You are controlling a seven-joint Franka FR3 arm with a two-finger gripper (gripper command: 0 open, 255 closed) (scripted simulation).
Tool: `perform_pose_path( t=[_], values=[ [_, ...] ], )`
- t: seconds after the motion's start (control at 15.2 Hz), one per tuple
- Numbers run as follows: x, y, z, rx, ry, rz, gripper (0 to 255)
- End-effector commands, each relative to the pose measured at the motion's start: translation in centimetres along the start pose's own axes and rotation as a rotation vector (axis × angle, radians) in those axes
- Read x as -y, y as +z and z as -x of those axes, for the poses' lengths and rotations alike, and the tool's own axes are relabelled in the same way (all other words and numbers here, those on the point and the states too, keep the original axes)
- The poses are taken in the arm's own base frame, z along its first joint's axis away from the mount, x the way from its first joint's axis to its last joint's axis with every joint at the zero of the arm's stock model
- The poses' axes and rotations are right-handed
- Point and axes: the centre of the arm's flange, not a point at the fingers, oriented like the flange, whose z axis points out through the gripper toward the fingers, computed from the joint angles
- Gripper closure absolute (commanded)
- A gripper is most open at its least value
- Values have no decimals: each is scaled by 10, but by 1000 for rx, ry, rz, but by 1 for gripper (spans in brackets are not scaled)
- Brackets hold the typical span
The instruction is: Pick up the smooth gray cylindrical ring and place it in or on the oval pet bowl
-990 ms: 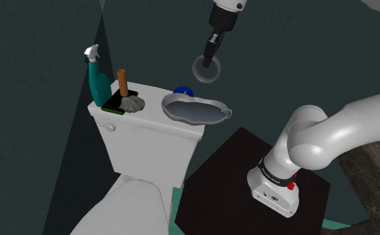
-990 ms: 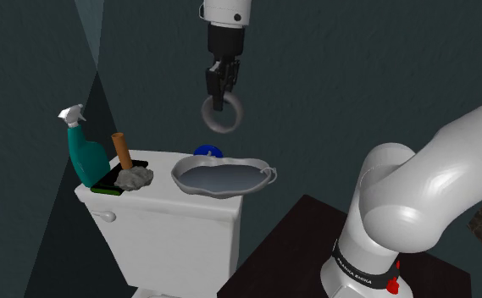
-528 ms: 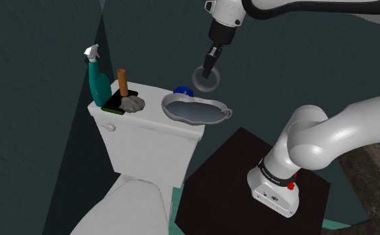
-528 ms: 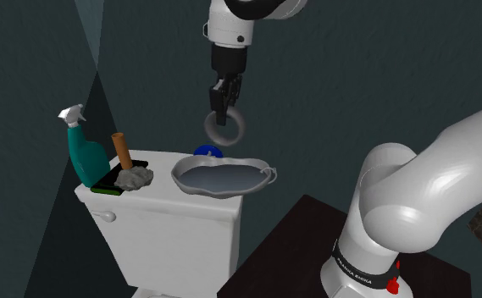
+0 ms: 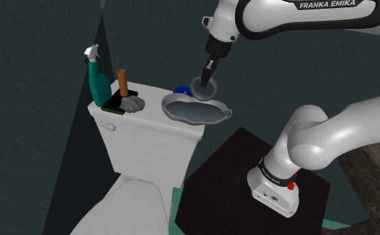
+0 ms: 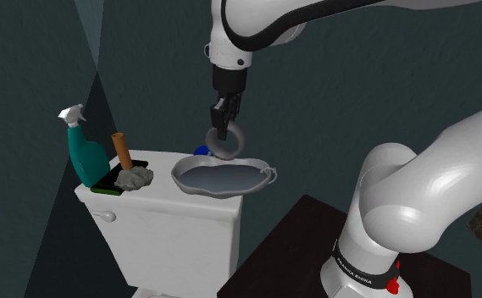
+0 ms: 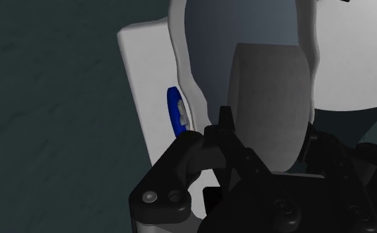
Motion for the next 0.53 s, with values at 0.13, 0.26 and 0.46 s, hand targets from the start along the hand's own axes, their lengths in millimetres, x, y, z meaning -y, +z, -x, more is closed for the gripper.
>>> perform_pose_path(
  t=[0.13,0.26,0.46],
  values=[
    [1,25,3,-1,0,0,255],
    [1,25,3,-1,0,0,255],
    [1,25,3,-1,0,0,255]
  ],
)
